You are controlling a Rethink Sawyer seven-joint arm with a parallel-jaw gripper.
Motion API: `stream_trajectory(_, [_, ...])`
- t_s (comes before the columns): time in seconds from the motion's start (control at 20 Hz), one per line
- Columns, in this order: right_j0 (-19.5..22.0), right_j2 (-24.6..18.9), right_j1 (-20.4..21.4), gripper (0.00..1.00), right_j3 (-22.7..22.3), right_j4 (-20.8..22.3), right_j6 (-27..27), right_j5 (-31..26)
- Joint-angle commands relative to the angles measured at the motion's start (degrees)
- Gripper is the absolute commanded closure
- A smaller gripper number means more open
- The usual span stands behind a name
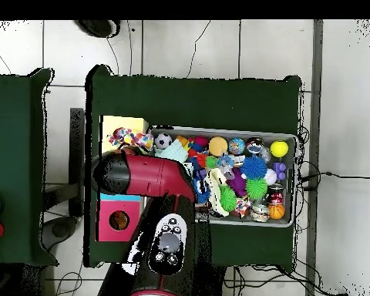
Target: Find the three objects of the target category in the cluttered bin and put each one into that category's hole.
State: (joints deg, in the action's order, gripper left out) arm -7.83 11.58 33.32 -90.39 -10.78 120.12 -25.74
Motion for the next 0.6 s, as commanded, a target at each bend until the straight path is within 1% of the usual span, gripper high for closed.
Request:
stream_trajectory(0.05, [1.02,-5.78,-1.97,0.0,0.47,0.06,5.97,2.86])
stream_trajectory(0.35, [1.1,-5.79,-1.52,0.0,0.1,0.3,5.7,2.65])
stream_trajectory(0.6, [-0.21,-3.79,-1.88,0.0,1.48,0.82,6.46,1.76])
